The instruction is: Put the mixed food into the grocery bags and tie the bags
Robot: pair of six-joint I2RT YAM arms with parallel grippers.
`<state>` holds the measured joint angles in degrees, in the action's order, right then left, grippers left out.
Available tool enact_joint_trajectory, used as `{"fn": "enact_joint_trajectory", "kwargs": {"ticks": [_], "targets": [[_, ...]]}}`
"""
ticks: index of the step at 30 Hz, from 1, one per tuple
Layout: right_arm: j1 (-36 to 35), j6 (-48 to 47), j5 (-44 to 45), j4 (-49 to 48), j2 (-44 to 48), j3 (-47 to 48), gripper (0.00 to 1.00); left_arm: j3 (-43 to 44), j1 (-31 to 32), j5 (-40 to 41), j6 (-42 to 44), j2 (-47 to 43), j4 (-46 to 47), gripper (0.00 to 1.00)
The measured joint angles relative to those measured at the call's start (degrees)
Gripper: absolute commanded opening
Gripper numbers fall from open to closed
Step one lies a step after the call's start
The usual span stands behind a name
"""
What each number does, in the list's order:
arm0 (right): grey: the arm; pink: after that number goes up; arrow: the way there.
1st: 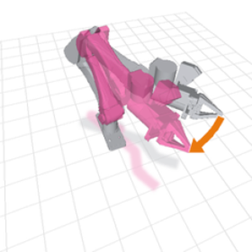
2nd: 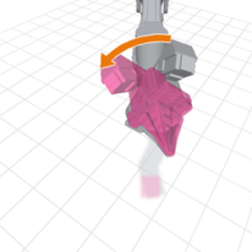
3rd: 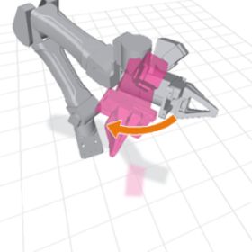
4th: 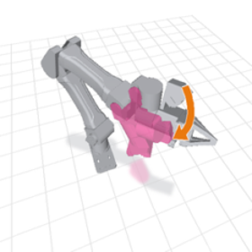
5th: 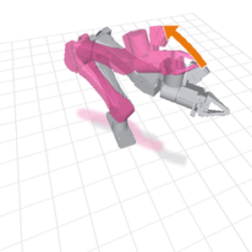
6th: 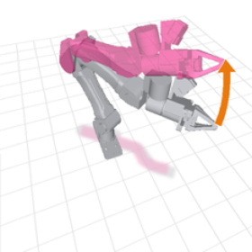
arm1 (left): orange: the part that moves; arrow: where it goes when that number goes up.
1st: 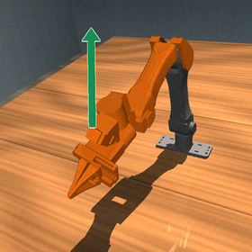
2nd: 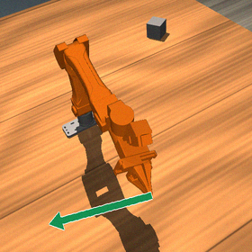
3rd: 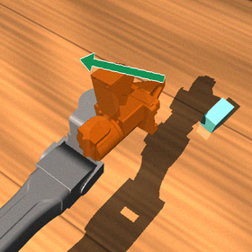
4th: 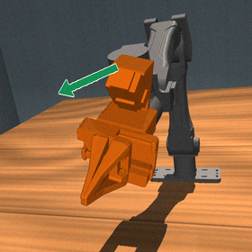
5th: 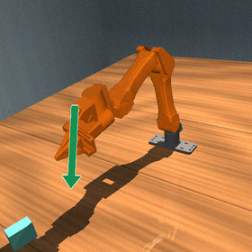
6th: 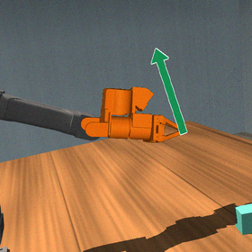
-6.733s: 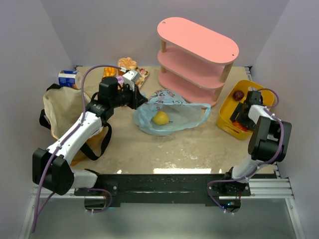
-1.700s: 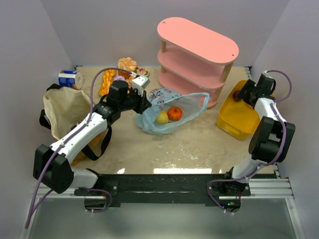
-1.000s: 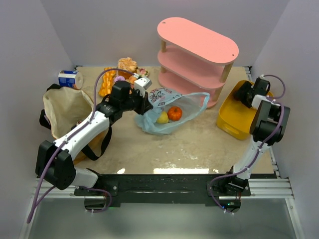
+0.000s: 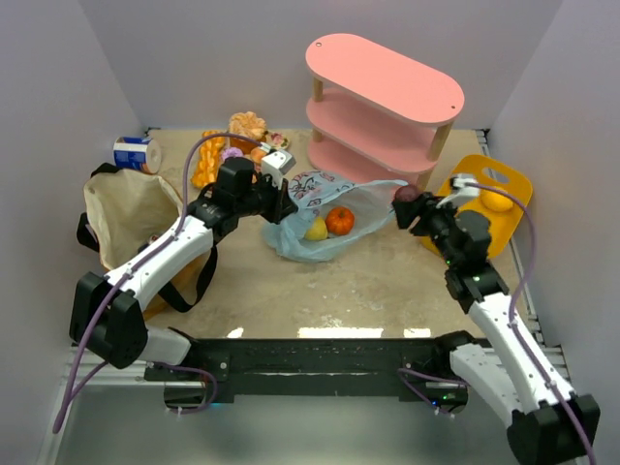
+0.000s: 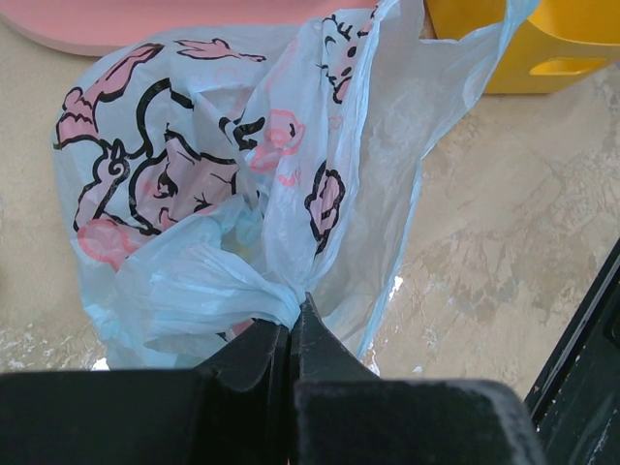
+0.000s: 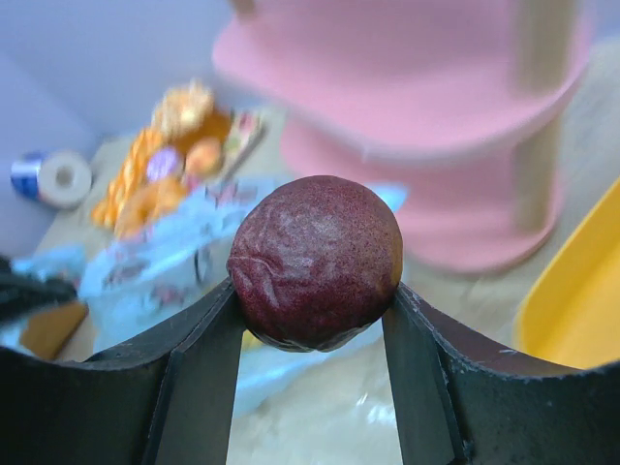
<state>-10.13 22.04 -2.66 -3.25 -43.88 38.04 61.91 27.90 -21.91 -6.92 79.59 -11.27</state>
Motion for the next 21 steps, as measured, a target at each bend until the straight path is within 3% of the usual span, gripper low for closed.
{"fn": "enact_joint_trajectory", "kwargs": {"ticks": [7, 15, 18, 19, 21], "targets": [[-17.9, 5.5, 1.7, 0.2, -14.9, -4.3, 0.24, 0.0, 0.9, -0.5, -0.2, 0.0, 0.0, 0.00], [-22.5, 7.9, 3.6, -5.7, -29.6, 0.6, 0.32, 0.0, 1.3, -0.4, -0.1, 0.0, 0.0, 0.00], [-22.9, 8.3, 4.5, -8.1, -37.4, 6.6, 0.45, 0.0, 1.4, -0.3, -0.1, 0.0, 0.0, 0.00], [-23.0, 8.4, 4.6, -8.9, -39.8, 8.4, 0.61, 0.0, 1.4, -0.3, -0.1, 0.0, 0.1, 0.00], [-23.1, 8.3, 4.8, -9.8, -43.6, 11.5, 0.75, 0.0, 1.4, -0.3, -0.1, 0.0, 0.1, 0.00]]}}
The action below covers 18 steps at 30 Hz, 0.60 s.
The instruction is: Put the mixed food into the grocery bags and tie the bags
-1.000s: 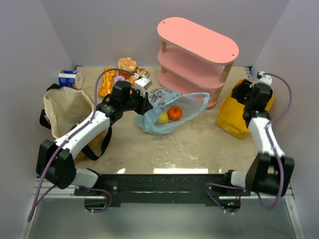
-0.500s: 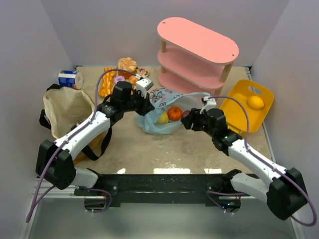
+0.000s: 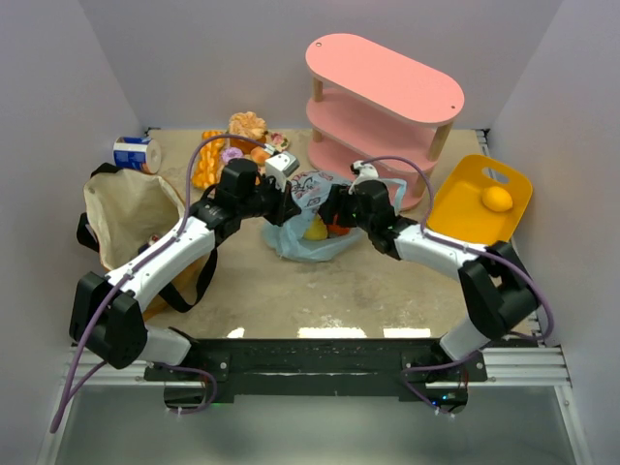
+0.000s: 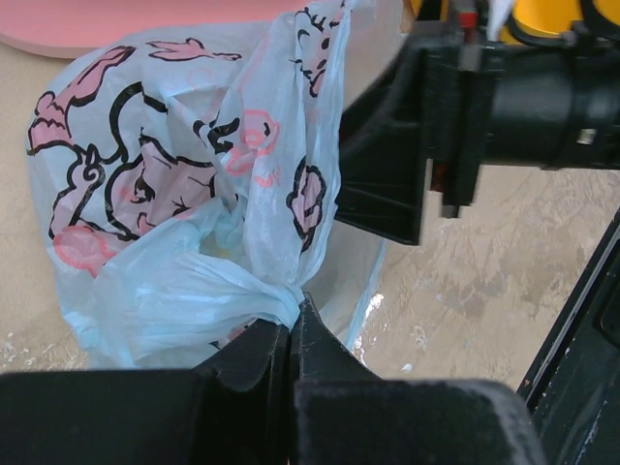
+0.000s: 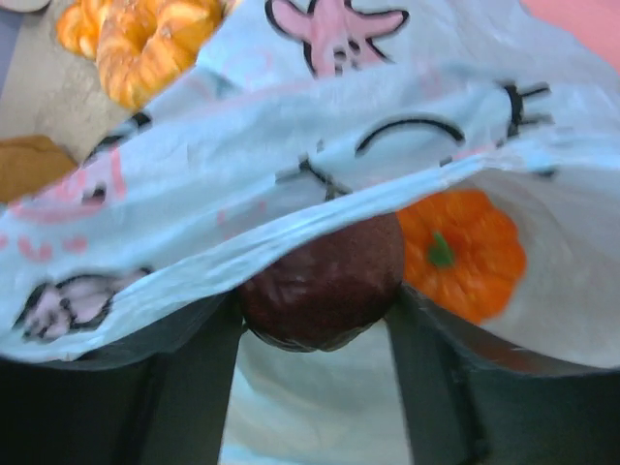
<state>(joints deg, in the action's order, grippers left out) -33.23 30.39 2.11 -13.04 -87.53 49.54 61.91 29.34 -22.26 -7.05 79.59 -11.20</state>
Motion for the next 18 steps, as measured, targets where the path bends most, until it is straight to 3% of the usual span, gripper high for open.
{"fn": "enact_joint_trajectory", "kwargs": {"ticks": [1, 2, 6, 11, 14, 18], "targets": [[-0.1, -0.2, 0.2, -0.3, -2.3, 2.1, 0.94, 0.0, 0.0, 0.0, 0.0, 0.0, 0.0, 0.00], [-0.2, -0.1, 0.3, -0.2, -3.8, 3.4, 0.99, 0.0, 0.0, 0.0, 0.0, 0.0, 0.0, 0.00], [-0.3, -1.0, 1.4, 0.0, -8.3, 8.1, 0.99, 0.0, 0.0, 0.0, 0.0, 0.0, 0.0, 0.00], [-0.5, -2.3, 1.6, 0.5, -7.4, 7.7, 0.91, 0.0, 0.0, 0.2, 0.2, 0.0, 0.0, 0.00], [-0.6, -3.5, 1.7, 1.6, -2.1, 3.8, 0.88, 0.0, 0.0, 0.9, 0.2, 0.0, 0.0, 0.00], [-1.0, -5.4, 2.2, 5.5, 12.1, -3.7, 0.90, 0.0, 0.0, 2.7, 0.2, 0.0, -0.1, 0.00]]}}
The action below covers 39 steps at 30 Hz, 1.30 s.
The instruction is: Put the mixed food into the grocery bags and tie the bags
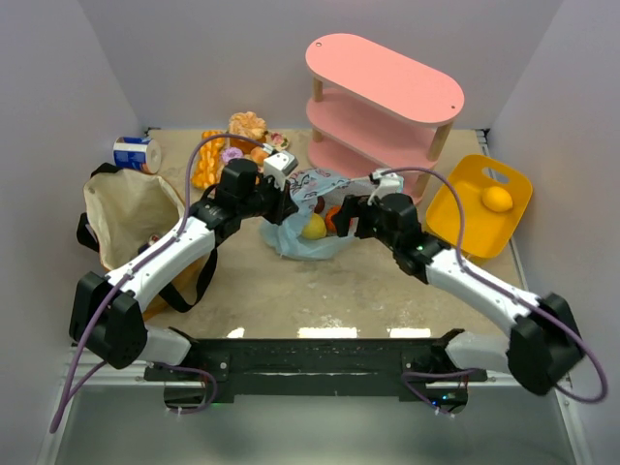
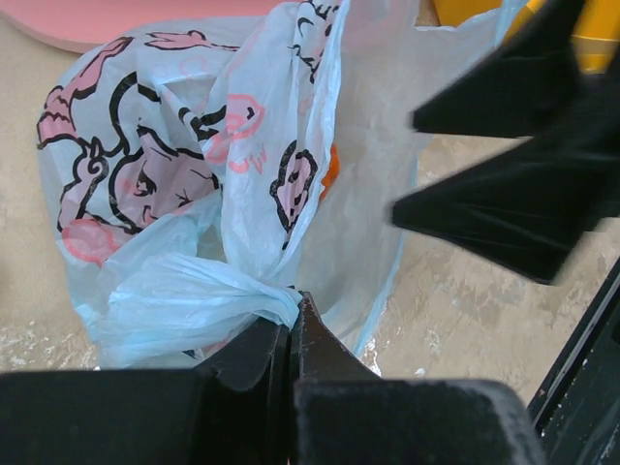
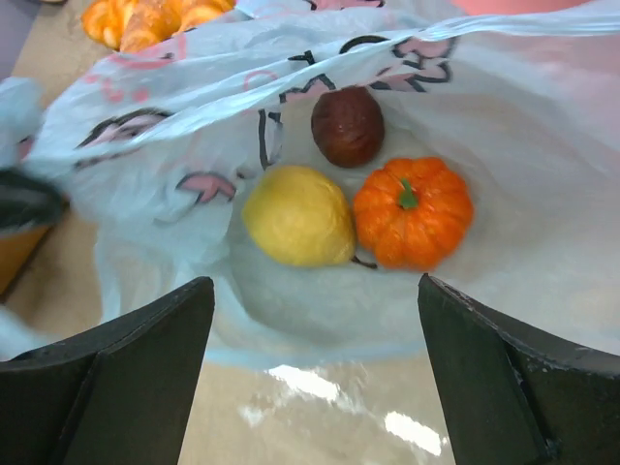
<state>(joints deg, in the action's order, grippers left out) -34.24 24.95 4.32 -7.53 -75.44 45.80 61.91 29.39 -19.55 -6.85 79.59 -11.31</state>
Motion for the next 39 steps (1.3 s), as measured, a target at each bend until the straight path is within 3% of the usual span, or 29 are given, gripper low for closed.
{"fn": "enact_joint_trajectory", "kwargs": {"ticks": [4, 7, 11, 14, 24, 31, 39], "targets": [[1.7, -3.7, 3.9, 9.5, 13.4, -0.6, 0.92, 0.0, 0.0, 1.4, 0.0, -0.1, -0.2, 0.00], [11.9, -6.3, 3.7, 15.1, 17.1, 3.3, 0.99, 0.0, 0.0, 1.5, 0.0, -0.1, -0.1, 0.00], [30.5, -9.3, 3.8, 19.6, 12.5, 8.4, 0.99, 0.0, 0.0, 1.1, 0.0, -0.1, 0.0, 0.00], [37.1, -12.1, 5.8, 21.9, 4.6, 11.7, 0.99, 0.0, 0.0, 0.9, 0.0, -0.1, 0.1, 0.00], [41.1, -25.0, 20.9, 22.0, -25.0, 25.9, 0.99, 0.0, 0.0, -0.1, 0.0, -0.1, 0.2, 0.00], [42.4, -35.3, 28.6, 17.8, -35.9, 33.9, 0.99, 0.0, 0.0, -1.4, -0.1, -0.9, 0.1, 0.00], [47.1, -40.1, 30.7, 15.9, -43.1, 37.2, 0.99, 0.0, 0.0, -2.6, -0.2, -3.0, 0.4, 0.00]]}}
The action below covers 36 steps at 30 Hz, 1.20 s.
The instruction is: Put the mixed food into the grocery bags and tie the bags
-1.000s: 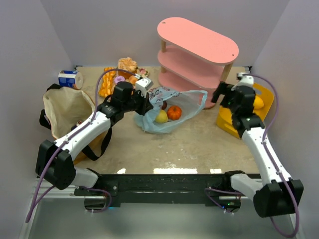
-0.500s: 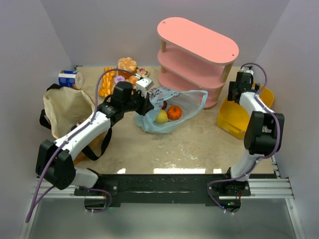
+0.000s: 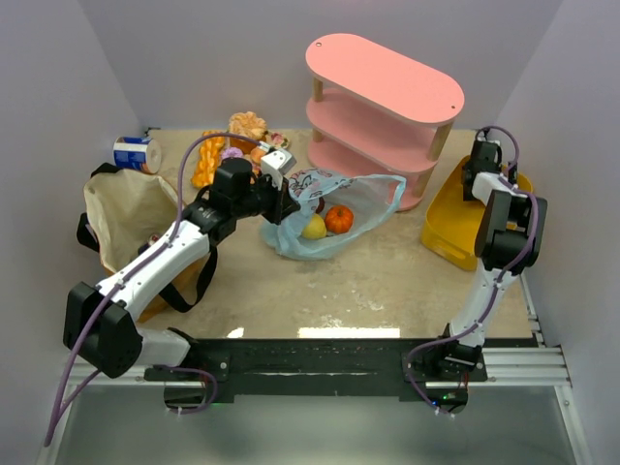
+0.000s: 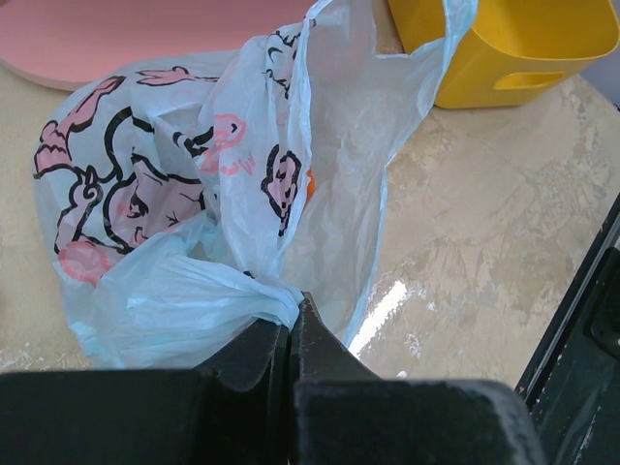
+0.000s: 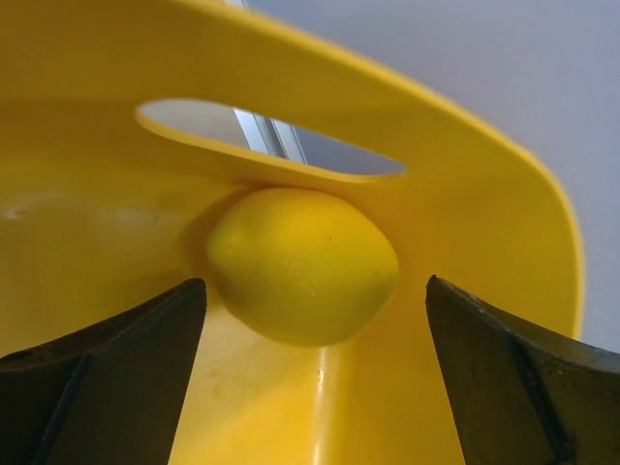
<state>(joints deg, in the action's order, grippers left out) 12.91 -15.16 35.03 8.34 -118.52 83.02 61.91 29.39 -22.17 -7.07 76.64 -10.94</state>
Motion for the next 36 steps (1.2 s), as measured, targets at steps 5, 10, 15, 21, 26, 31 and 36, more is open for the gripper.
{"fn": "enact_joint_trajectory", "kwargs": {"ticks": [5, 10, 15, 21, 26, 31, 36], "targets": [[0.9, -1.3, 0.0, -0.3, -2.5, 0.0, 0.99, 0.0, 0.0, -0.5, -0.4, -0.2, 0.2, 0.00], [1.1, -2.0, -0.2, -0.7, -3.4, 1.2, 0.94, 0.0, 0.0, -0.6, -0.8, -0.2, 0.2, 0.00], [1.5, -3.8, -0.3, -2.2, -5.6, 3.2, 0.64, 0.0, 0.0, -0.6, -0.8, -0.2, 0.2, 0.00], [1.5, -4.6, -0.3, -3.2, -5.4, 3.0, 0.35, 0.0, 0.0, -0.5, -0.8, -0.2, 0.2, 0.00], [1.4, -0.4, -3.5, -4.5, 2.9, -6.3, 0.28, 0.0, 0.0, -0.6, -0.8, -0.2, 0.2, 0.00], [-1.8, 3.9, -4.5, -7.0, 18.6, -18.2, 0.26, 0.0, 0.0, -0.6, -0.8, -0.2, 0.2, 0.00], [-11.2, 9.9, -6.6, -7.9, 36.6, -26.5, 0.21, 0.0, 0.0, 0.0, -0.8, -0.2, 0.2, 0.00]]}}
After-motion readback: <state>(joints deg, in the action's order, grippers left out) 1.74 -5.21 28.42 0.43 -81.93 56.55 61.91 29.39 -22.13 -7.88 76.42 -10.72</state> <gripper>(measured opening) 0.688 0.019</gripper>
